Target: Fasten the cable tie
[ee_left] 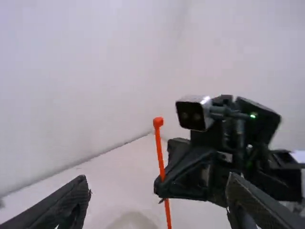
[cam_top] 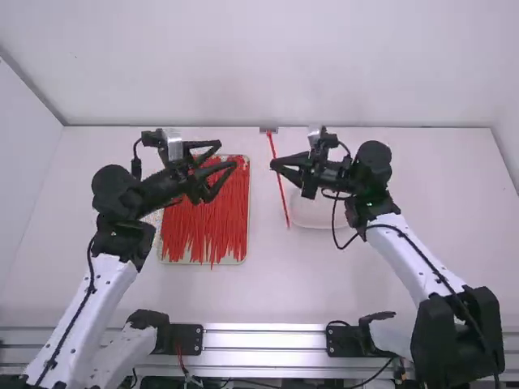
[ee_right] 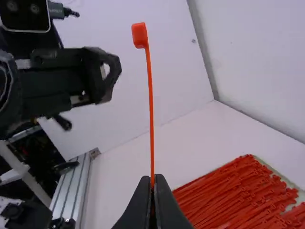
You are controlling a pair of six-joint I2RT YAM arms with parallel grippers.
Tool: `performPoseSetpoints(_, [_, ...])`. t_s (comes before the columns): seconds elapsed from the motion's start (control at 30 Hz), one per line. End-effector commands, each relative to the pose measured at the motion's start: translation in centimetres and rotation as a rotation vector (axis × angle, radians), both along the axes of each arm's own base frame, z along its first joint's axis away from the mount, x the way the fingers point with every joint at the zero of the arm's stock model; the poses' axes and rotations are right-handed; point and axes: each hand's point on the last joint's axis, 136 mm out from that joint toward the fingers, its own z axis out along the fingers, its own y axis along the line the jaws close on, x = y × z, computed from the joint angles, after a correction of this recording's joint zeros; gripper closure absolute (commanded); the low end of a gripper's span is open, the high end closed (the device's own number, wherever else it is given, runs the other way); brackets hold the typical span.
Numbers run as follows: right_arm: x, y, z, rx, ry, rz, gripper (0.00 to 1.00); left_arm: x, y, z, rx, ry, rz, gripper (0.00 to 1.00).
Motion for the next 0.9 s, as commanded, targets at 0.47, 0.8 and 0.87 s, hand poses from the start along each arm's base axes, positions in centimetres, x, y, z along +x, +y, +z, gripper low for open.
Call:
performPoseSetpoints(0.47, [-3.3,1.5,4.6,0.085,-0.116,0.145,1.00,-2.3,-2.0,3.3,0.079,-0.084,-0.476,0.24])
performPoseSetpoints(0.8, [-3.5,1.4,6.4,0.137,-0.154,0.125,1.00,-2.6,-4.0,5.5,0.102,-0.120,-0.580,0.24])
performPoseSetpoints(0.87, [-3.2,1.3,6.6,0.149,-0.137,0.106,1.00,-2.9,-4.6,5.9,0.106,-0.136,-0.601,0.25])
